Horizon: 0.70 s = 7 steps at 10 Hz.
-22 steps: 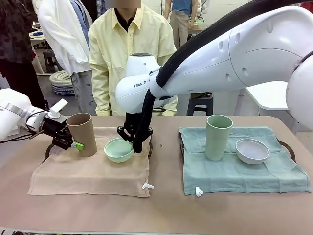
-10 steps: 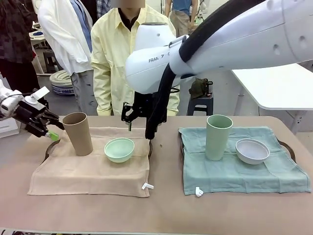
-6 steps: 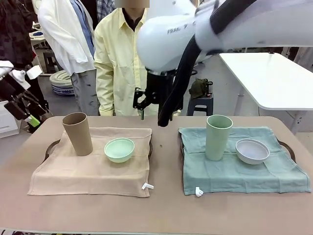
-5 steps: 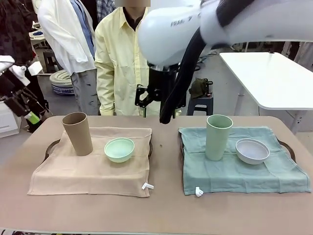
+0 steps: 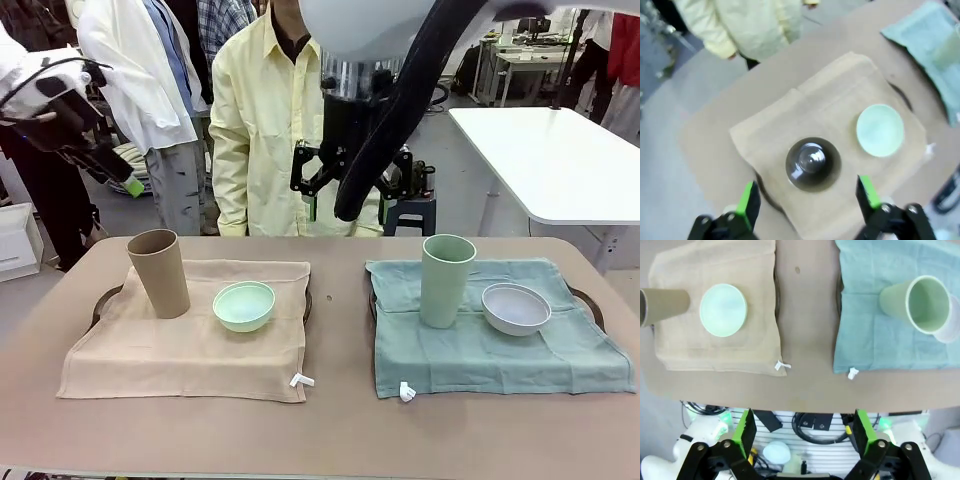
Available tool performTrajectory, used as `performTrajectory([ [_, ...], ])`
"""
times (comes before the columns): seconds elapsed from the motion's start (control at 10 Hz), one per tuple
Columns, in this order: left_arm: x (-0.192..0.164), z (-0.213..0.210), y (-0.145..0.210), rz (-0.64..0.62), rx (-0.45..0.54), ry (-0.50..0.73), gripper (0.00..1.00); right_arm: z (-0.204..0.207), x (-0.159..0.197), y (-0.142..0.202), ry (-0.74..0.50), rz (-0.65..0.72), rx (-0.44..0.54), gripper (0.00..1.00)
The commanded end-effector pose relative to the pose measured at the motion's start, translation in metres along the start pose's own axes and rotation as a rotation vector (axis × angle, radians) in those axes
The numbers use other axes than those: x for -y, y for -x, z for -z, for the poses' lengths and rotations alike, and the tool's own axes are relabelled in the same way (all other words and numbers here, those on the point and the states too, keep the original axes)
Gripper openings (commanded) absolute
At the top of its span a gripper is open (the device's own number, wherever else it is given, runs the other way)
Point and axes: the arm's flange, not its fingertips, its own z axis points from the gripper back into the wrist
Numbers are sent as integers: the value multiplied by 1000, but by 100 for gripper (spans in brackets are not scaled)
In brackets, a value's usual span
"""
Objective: Set up a tray with a mat and arrange the tableware.
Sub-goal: Place the Picnic Bowl and Reusable plastic cup back onto the Handle tray in front of the human's position.
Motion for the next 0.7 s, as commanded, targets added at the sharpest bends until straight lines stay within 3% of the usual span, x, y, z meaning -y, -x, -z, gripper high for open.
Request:
performTrajectory([
  [0.0,22,-5,-5,-82,-167,-6,100,-4,0,6,5,38,-25,100],
  [0.1,26,-11,-9,-85,-261,-2,100,1,0,1,9,39,-51,100],
  [0.4,41,-29,-18,-101,-410,-11,100,14,6,-15,18,44,-96,100],
  [0.5,42,-29,-16,-95,-430,7,100,21,8,-22,18,11,-108,100],
  [0.6,40,-22,-3,-103,-367,-24,100,16,7,-11,33,41,-58,100],
])
